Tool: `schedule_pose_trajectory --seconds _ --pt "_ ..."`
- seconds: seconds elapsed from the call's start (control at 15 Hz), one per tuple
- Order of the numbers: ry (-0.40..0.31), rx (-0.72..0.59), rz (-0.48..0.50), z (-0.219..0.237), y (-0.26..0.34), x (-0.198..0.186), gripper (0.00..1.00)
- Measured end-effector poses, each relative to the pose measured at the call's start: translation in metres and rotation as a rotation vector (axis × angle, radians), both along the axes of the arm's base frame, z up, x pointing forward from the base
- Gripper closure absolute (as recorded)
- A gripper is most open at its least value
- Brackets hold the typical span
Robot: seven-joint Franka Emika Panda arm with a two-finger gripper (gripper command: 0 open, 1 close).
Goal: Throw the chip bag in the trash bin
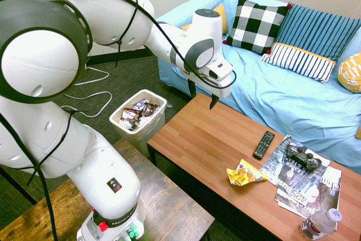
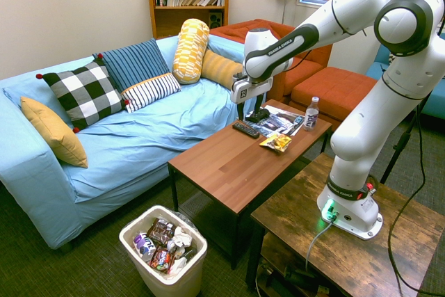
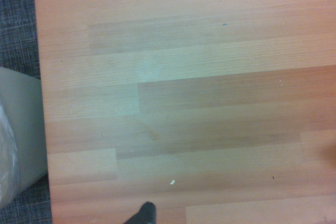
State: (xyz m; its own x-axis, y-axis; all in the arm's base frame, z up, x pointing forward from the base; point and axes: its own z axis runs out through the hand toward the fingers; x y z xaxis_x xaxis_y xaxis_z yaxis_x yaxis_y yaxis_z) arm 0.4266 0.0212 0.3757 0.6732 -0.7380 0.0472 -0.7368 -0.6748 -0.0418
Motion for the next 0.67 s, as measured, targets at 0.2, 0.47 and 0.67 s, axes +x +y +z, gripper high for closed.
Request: schedule_pose_trajectory --seconds 0.2,0.47,0.67 --pt "0.005 0.01 -0.01 -0.002 -0.001 0.004 0.0" --pt "0.016 0.034 -0.09 -0.007 -0.054 0.021 0.0" --pt "0.05 0.045 -0.165 -0.025 -0.121 0.018 0.0"
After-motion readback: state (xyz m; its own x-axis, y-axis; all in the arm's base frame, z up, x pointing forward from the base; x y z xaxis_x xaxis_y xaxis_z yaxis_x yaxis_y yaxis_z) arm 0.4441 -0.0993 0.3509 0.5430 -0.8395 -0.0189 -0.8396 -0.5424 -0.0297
